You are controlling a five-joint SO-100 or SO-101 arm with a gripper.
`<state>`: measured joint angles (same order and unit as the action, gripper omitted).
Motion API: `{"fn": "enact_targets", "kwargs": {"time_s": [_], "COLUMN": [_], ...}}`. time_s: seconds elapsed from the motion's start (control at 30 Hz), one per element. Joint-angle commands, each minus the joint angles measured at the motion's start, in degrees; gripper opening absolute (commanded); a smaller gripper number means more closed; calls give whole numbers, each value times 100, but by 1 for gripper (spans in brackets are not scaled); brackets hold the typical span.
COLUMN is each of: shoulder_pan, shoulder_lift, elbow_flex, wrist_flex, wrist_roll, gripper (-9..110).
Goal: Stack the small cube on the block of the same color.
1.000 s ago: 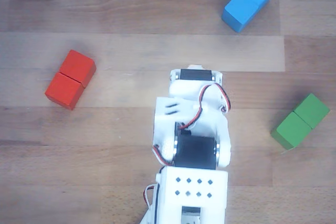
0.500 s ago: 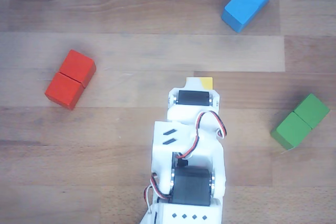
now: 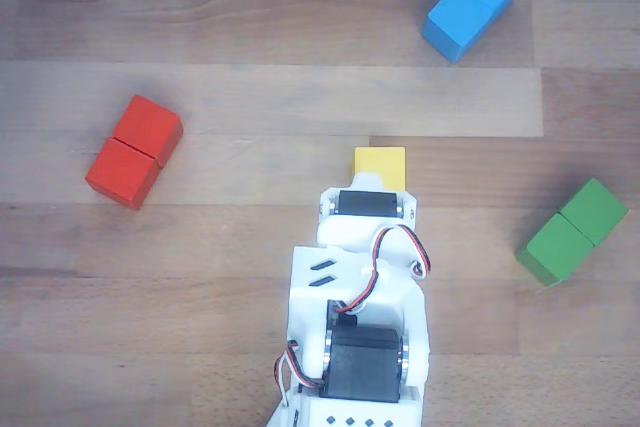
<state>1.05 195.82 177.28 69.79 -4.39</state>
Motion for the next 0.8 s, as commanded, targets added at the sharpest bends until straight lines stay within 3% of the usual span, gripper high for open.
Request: {"fn": "enact_targets", "kwargs": {"time_s": [0.0,0.77], "shoulder_pan": [70,79], "shoulder_lift": [220,220], "elbow_flex": [-211,-246], "wrist_flex": [387,510], "wrist_roll": [-9,26], "gripper": [0,0]}}
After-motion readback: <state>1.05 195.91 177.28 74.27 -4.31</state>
